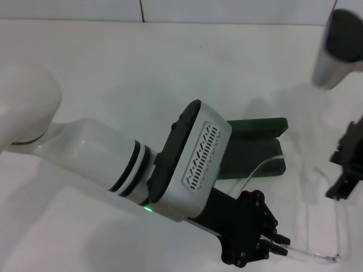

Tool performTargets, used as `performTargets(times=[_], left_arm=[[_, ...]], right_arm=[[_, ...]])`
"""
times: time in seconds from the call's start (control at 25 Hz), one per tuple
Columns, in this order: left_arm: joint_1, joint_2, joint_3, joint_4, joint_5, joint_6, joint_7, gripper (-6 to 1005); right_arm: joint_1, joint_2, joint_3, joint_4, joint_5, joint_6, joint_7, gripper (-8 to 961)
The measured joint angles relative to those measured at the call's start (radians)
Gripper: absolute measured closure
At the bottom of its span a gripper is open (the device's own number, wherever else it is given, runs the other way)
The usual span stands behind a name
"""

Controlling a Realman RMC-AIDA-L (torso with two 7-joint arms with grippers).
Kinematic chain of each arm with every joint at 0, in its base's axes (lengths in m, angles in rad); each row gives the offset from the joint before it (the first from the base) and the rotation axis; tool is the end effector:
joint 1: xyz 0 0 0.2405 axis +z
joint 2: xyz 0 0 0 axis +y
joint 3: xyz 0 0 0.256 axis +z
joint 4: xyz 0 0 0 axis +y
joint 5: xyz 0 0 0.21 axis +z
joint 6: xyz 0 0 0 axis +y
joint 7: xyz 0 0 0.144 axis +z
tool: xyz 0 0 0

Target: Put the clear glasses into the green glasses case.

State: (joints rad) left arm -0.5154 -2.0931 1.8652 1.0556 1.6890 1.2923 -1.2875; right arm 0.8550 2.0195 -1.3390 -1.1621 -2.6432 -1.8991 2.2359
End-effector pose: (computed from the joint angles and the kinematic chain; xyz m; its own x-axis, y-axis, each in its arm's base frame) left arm -0.1341 0.2601 -0.1223 0.9095 -0.3239 0.2606 -0.3682 -0.9187 0.1431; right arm 0.1568 0.3552 0.0177 0.7383 -0.3401 0.5825 -0.3259 -0.9359 -0.1333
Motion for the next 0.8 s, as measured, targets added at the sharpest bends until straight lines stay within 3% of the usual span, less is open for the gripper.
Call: performTargets(times=[0.24,0.8], left_arm=[[0.003,-0.002,0.008,0.000,-0.006,0.003,0.025,944],[0.003,-0.004,0.010,-0.002,-0.050,-0.002,0.080,944]], right_arm=[[0.010,0.009,-0.177,-0.005,0.067,0.122,0.073,100],[0.025,0.008,-0.259,-0.006,0.253,0.172,0.064,101]])
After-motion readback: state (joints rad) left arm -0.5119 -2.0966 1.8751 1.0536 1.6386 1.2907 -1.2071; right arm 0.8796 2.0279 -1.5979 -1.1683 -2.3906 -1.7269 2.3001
